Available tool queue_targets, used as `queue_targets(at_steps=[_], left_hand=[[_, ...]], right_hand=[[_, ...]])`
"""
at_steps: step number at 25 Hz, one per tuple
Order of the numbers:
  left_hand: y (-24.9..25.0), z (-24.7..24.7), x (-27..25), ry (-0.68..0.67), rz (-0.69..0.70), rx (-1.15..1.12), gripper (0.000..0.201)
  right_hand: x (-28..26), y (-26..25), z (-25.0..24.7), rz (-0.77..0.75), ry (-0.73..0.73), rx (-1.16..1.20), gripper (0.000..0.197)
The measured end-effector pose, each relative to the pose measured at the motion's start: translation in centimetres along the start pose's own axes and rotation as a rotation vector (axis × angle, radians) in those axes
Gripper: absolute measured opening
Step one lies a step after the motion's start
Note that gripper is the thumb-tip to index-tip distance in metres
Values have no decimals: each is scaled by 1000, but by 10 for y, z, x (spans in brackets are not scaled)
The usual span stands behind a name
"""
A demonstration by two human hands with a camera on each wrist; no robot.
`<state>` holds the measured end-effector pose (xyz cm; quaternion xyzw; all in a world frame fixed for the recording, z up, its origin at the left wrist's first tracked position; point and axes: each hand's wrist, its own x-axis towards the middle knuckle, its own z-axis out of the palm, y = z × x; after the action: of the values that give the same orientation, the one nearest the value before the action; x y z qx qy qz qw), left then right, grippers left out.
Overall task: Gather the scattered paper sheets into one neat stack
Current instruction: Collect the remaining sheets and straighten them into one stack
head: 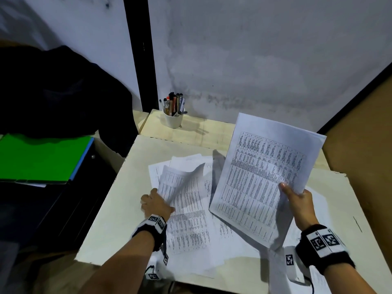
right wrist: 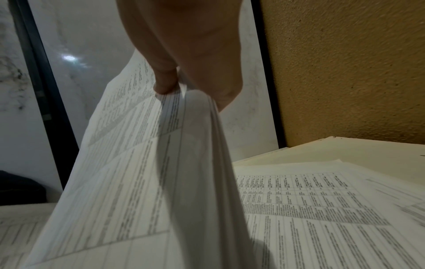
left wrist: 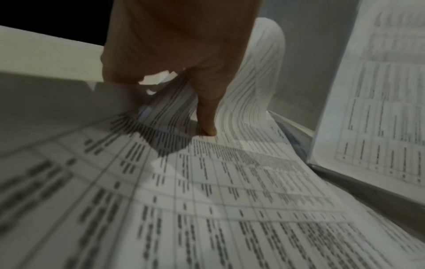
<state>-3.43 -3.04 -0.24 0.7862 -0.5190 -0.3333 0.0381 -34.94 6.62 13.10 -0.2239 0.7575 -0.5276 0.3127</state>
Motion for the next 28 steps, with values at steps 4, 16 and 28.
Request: queue_targets(at_steps=[4,16,28], left_hand=[[1,2,4,-31,-104,-26,78],[-3,-1,-21,44,194,-97,17],[-13,-59,-36,71,343,-651,19]], right_hand=[[-4,1,-3,-11,10,25,12],[0,8,-24,-1,20,14,11],[21,9,-39,23,72,24,17]])
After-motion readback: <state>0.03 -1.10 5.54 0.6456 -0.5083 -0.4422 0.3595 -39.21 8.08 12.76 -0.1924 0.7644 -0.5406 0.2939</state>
